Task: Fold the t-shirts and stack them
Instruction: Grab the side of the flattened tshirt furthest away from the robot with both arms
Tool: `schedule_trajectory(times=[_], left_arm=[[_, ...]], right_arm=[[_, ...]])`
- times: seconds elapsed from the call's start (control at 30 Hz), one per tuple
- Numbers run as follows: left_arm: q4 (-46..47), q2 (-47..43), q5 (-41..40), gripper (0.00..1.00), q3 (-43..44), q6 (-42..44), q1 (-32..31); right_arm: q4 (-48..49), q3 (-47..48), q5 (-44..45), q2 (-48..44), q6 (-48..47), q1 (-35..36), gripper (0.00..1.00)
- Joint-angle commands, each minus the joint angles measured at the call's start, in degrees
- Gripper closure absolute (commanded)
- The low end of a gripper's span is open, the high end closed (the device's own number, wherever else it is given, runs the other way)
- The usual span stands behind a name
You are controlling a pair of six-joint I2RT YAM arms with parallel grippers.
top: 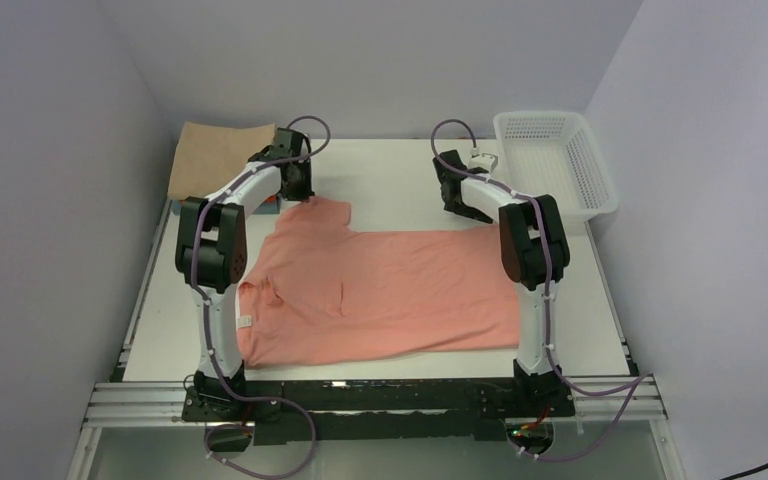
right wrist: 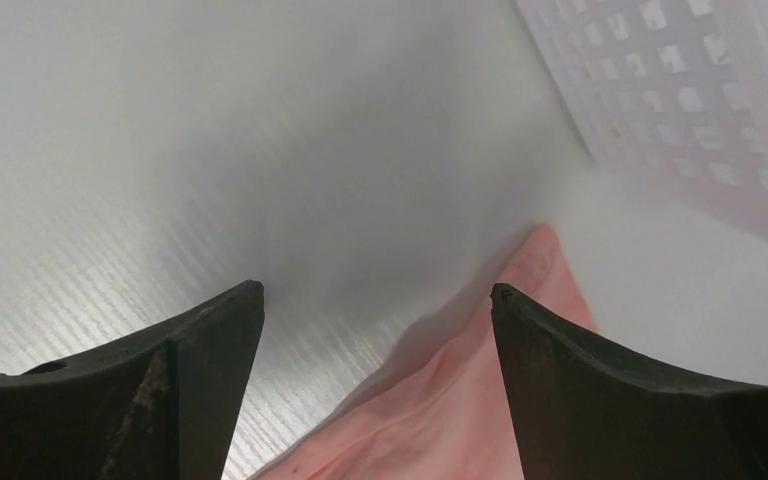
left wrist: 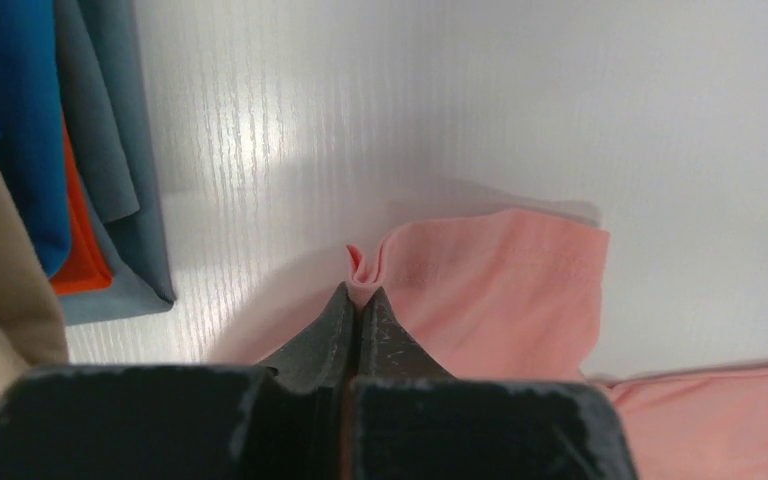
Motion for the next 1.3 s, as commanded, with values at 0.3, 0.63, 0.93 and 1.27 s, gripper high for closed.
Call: schedule_trajectory(times=[0.3, 0.63, 0.93, 1.27], left_arm=[[5.6, -9.7, 1.7, 1.00, -7.6, -0.7, -0.3], [10.0, -13.2, 6.8, 1.00, -11.5, 0.3, -0.2], [15.5, -23.6, 12.1, 1.00, -23.6, -1.5, -0.7], [15.8, -40.4, 6.4, 1.00, -39.8, -3.4, -5.7]], right_arm=[[-1.1, -8.7, 6.4, -5.6, 3.4, -0.6, 0.62], [8.7, -10.1, 2.5, -8.4, -2.8, -0.5, 1.00], [15.0, -20.4, -2.2, -19.7, -6.7, 1.0, 1.00], [11.5, -30.1, -2.9, -31.0, -5.4, 4.5, 1.00]])
